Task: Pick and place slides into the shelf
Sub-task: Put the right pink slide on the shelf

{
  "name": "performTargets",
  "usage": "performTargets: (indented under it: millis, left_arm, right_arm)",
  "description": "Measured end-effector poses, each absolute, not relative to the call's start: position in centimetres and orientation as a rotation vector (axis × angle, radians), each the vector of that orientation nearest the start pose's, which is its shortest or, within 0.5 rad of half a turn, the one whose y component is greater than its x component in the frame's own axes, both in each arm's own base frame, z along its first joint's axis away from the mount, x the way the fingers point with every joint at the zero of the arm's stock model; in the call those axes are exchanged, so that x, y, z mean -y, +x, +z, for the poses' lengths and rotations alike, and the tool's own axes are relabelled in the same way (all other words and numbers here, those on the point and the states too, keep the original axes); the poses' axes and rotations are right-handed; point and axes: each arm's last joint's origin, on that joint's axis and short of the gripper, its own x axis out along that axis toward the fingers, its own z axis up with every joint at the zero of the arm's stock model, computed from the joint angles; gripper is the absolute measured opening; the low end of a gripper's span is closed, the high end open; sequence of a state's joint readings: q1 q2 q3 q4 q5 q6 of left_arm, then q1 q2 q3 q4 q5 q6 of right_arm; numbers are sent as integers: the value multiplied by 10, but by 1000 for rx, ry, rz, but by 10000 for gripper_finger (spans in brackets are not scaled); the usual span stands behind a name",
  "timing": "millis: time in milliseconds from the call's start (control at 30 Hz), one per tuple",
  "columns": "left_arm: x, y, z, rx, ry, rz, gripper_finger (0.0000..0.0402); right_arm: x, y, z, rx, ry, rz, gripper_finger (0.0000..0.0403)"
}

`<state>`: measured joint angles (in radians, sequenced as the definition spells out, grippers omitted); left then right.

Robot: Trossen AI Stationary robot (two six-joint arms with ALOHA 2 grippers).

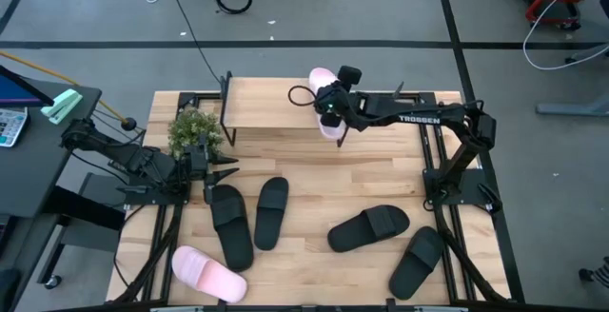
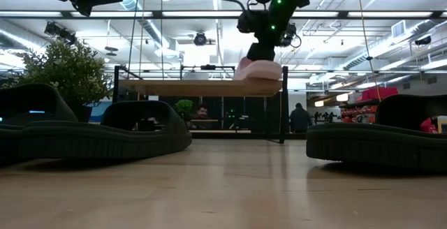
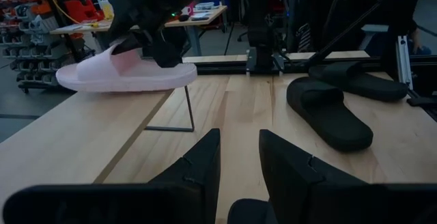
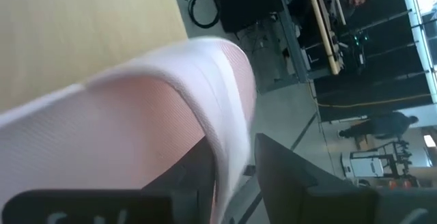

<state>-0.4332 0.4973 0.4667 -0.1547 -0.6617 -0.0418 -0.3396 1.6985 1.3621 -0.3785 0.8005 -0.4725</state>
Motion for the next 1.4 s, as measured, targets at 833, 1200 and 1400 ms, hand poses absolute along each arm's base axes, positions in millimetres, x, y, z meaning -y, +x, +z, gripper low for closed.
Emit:
performTargets:
  millis: [833,1200,1400]
  left_arm:
    - [36,120,265,-153,52,231,107]
    - [36,120,265,-150,29,233,107]
    - [36,120,265,-150,28,233,107]
  right_arm:
    - [162,332,277,-977,-396,-838,108]
    - [144,333,272,-1019,-344,-817,108]
    - [135,333,277,-1040,-436,-846,108]
